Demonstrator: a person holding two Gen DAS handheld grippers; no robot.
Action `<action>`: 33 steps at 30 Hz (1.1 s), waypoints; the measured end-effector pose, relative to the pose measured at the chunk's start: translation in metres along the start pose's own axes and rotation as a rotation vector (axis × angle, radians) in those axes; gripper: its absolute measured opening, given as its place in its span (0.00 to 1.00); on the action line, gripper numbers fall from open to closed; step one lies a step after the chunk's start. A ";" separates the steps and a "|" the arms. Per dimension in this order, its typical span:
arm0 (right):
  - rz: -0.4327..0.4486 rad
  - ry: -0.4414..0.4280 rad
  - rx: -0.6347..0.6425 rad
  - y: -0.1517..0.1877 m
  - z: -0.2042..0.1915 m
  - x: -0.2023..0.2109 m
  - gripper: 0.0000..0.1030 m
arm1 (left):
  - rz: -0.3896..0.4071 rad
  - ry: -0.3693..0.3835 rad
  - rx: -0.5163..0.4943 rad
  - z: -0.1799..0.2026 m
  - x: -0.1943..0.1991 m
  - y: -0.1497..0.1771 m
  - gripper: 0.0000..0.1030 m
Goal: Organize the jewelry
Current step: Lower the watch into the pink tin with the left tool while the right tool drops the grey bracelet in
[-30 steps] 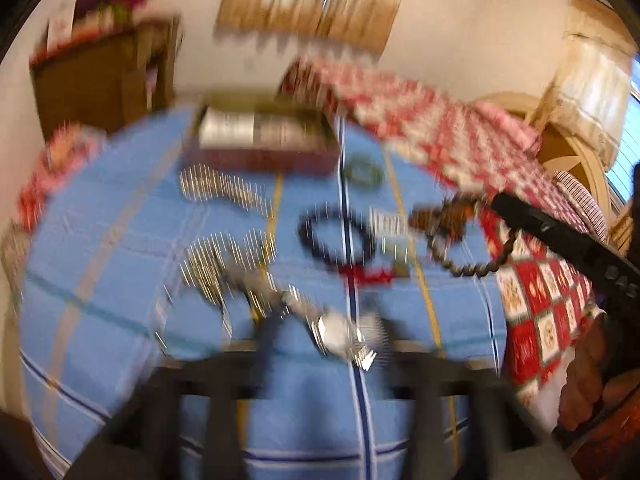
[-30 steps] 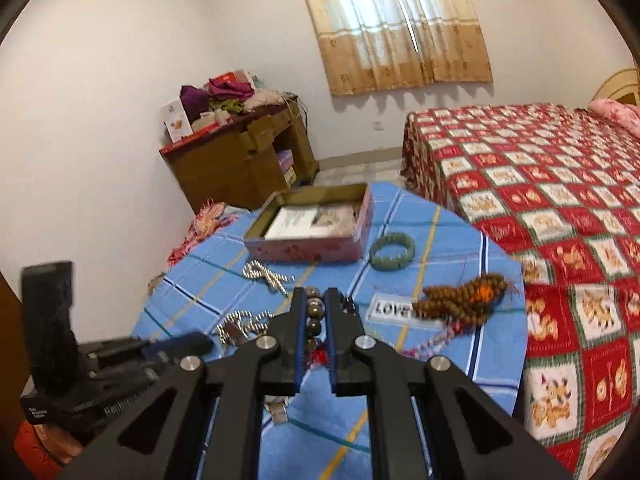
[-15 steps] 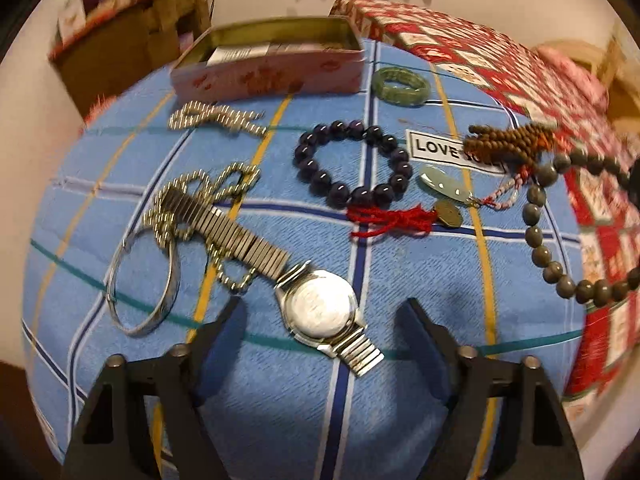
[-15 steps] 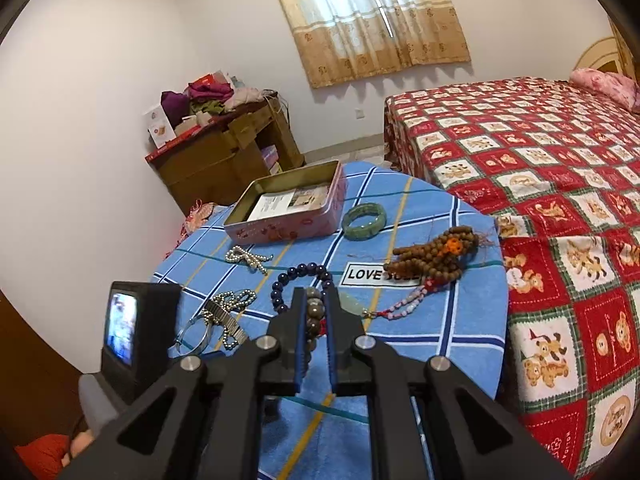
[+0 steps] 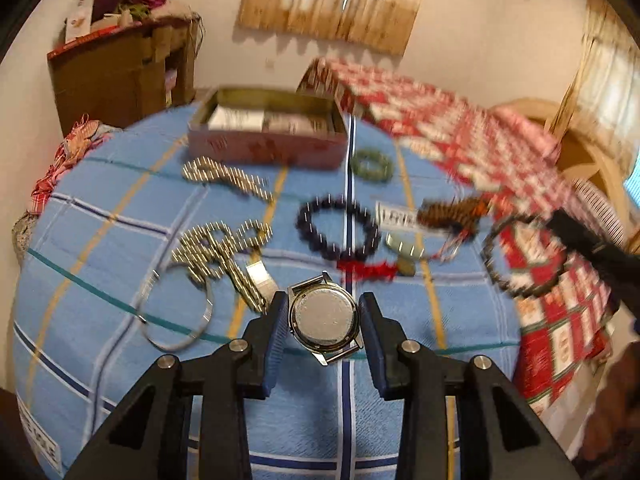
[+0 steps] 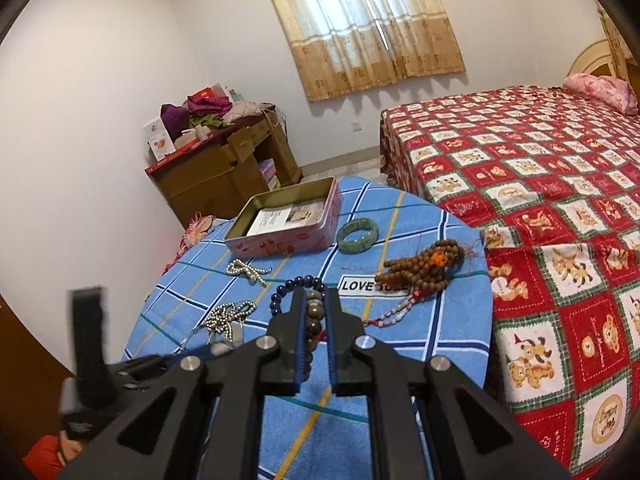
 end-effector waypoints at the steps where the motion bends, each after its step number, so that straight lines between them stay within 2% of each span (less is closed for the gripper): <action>1: -0.001 -0.001 0.005 -0.002 -0.002 -0.001 0.10 | 0.021 0.001 -0.002 -0.002 0.007 -0.006 0.35; 6: 0.023 -0.046 0.034 -0.031 -0.021 -0.005 0.10 | 0.108 -0.004 -0.024 -0.008 0.030 -0.044 0.35; 11: 0.086 -0.069 0.073 -0.077 -0.044 -0.023 0.10 | 0.178 -0.037 -0.061 -0.017 0.031 -0.092 0.35; 16: 0.125 -0.091 0.047 -0.118 -0.053 -0.061 0.10 | 0.214 -0.059 -0.077 -0.032 0.008 -0.147 0.35; 20: 0.099 -0.104 0.006 -0.140 -0.052 -0.114 0.10 | 0.232 -0.063 -0.072 -0.047 -0.022 -0.185 0.36; 26: -0.017 -0.088 -0.078 -0.139 -0.029 -0.189 0.10 | 0.175 -0.088 -0.050 -0.071 -0.079 -0.210 0.36; 30: -0.061 -0.067 -0.102 -0.136 -0.019 -0.215 0.10 | 0.111 -0.104 -0.036 -0.079 -0.108 -0.210 0.36; 33: -0.076 -0.055 -0.097 -0.131 -0.018 -0.224 0.10 | 0.079 -0.146 -0.048 -0.082 -0.125 -0.209 0.36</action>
Point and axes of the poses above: each gripper's, at about its wrist camera, not at the fingertips, and x roughly against the way its jaws point, z to its right, y to its underside, the point moved 8 cm from there along -x, roughly the way its jaws point, and after that the axes turned 10 degrees about -z, right-handed, at the moved point
